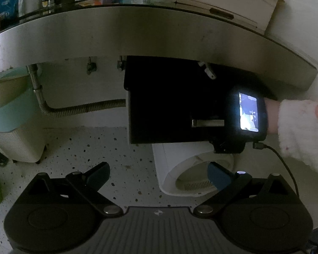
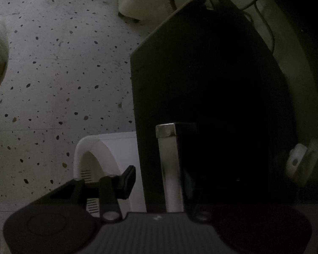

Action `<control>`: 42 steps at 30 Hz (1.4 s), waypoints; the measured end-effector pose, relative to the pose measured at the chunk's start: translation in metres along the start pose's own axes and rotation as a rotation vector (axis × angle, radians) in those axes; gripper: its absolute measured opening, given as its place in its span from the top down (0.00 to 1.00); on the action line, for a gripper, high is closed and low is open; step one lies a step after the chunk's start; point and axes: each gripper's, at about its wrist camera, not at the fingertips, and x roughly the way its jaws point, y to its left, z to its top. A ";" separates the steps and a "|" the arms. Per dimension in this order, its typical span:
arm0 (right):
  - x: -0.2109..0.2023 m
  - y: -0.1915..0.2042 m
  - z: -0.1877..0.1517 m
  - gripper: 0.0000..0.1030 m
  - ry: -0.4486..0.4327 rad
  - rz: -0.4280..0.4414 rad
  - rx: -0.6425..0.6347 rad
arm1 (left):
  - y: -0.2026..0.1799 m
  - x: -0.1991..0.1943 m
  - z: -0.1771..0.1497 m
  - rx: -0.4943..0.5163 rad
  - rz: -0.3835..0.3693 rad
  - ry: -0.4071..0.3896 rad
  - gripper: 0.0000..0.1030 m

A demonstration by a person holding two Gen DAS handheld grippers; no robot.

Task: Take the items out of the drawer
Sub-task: 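Hook the right tool fingers onto the white drawer handle bar, then pull the black drawer open with the right tool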

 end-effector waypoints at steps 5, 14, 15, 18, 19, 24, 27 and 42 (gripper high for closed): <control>-0.003 0.003 -0.002 0.54 -0.010 0.000 0.021 | -0.001 0.001 0.002 -0.002 -0.004 -0.001 0.03; -0.012 0.015 -0.007 0.53 -0.036 -0.002 0.036 | -0.003 0.002 0.001 -0.013 -0.017 0.007 0.03; -0.012 0.016 -0.007 0.53 -0.035 -0.004 0.036 | -0.003 0.002 0.001 -0.011 -0.019 0.007 0.03; -0.013 0.016 -0.005 0.53 -0.032 -0.004 0.045 | -0.006 0.001 0.002 -0.002 -0.020 0.012 0.03; -0.013 0.016 -0.005 0.53 -0.032 -0.004 0.048 | -0.008 0.001 0.002 0.004 -0.019 0.015 0.03; -0.014 0.019 -0.003 0.53 -0.027 -0.012 0.052 | -0.012 0.002 0.001 0.019 -0.020 0.023 0.03; -0.016 0.021 -0.003 0.52 -0.029 -0.011 0.063 | -0.015 0.004 0.000 0.023 -0.026 0.033 0.03; -0.056 0.059 -0.017 0.72 -0.097 0.020 0.064 | -0.023 0.009 -0.005 0.043 -0.047 0.055 0.03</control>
